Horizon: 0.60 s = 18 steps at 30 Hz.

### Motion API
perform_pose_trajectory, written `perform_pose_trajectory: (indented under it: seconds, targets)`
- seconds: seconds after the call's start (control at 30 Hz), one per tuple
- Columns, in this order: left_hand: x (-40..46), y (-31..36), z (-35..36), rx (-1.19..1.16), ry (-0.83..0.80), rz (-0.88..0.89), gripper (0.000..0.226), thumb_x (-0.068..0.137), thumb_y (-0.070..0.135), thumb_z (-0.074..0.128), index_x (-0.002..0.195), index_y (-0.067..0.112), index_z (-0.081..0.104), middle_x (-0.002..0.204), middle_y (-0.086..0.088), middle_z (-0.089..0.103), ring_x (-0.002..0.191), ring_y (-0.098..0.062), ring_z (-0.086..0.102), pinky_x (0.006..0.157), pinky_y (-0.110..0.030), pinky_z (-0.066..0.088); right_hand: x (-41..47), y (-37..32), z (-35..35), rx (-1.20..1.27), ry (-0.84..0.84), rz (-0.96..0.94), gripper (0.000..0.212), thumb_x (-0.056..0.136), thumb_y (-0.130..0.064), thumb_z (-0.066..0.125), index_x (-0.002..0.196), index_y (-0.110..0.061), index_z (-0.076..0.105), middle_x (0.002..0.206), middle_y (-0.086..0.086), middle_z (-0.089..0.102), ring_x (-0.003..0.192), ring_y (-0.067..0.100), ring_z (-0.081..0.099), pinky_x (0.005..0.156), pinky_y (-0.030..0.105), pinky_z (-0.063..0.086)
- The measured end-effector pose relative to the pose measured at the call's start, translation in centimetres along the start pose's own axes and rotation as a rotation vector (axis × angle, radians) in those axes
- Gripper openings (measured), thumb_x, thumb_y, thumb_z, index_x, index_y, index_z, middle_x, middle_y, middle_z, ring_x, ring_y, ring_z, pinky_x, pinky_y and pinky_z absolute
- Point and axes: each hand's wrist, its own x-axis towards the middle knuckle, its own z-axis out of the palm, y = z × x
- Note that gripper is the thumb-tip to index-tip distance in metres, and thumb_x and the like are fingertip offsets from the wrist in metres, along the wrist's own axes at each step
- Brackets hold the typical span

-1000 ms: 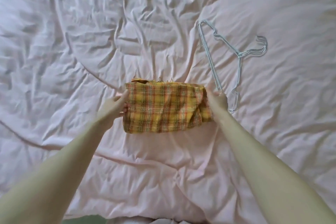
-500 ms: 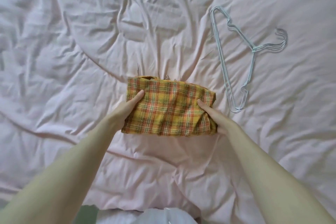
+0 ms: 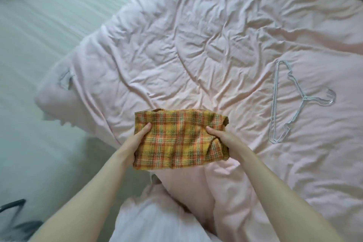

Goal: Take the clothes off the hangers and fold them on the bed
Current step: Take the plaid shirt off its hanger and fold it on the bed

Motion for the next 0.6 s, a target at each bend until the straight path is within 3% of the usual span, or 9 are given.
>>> perform_pose_trajectory:
  seconds: [0.17, 0.27, 0.4, 0.5, 0.6]
  targets:
    - [-6.2, -2.9, -8.8, -0.309, 0.163, 0.063, 0.061, 0.065, 0.047, 0.074, 0.112, 0.009, 0.064, 0.101, -0.014, 0.072, 0.094, -0.033, 0.068, 0.087, -0.046, 0.052, -1.2, -3.8, 10.0, -0.28, -0.129, -0.068, 0.04, 0.079, -0.034, 0.073, 0.111, -0.016, 0.058, 0.106, 0.011, 0.069, 0.095, 0.027, 0.068, 0.087, 0.043, 0.054]
    - [-10.5, -5.5, -15.1, -0.485, 0.257, 0.127, 0.064, 0.064, 0.048, 0.074, 0.113, 0.009, 0.063, 0.106, -0.016, 0.07, 0.097, -0.034, 0.067, 0.093, -0.05, 0.049, -1.9, -5.0, 19.0, -0.472, -0.234, -0.121, 0.051, 0.078, -0.035, 0.073, 0.12, -0.013, 0.055, 0.106, 0.011, 0.069, 0.093, 0.025, 0.068, 0.08, 0.038, 0.057]
    - [-15.5, -9.8, -22.6, -0.698, 0.391, 0.198, 0.062, 0.068, 0.051, 0.072, 0.116, 0.013, 0.062, 0.106, -0.012, 0.071, 0.098, -0.033, 0.067, 0.092, -0.05, 0.049, -3.7, -4.6, 30.5, -0.659, -0.406, -0.128, 0.05, 0.074, -0.042, 0.074, 0.114, -0.019, 0.056, 0.108, 0.01, 0.068, 0.098, 0.027, 0.066, 0.088, 0.044, 0.054]
    - [-18.2, -13.2, -26.9, -0.829, 0.452, 0.224, 0.063, 0.068, 0.052, 0.072, 0.118, 0.015, 0.062, 0.106, -0.011, 0.071, 0.1, -0.032, 0.066, 0.094, -0.05, 0.048, -4.8, -3.2, 37.6, -0.772, -0.509, -0.144, 0.064, 0.064, -0.045, 0.078, 0.118, -0.023, 0.051, 0.111, 0.01, 0.067, 0.098, 0.028, 0.067, 0.088, 0.048, 0.054]
    - [-21.3, -17.5, -32.2, -0.976, 0.556, 0.216, 0.063, 0.067, 0.051, 0.074, 0.119, 0.018, 0.062, 0.107, -0.01, 0.07, 0.1, -0.032, 0.065, 0.093, -0.05, 0.048, -5.9, -0.1, 46.0, -0.886, -0.596, -0.11, 0.046, 0.074, -0.035, 0.076, 0.113, -0.022, 0.054, 0.109, 0.01, 0.068, 0.096, 0.028, 0.067, 0.088, 0.048, 0.053]
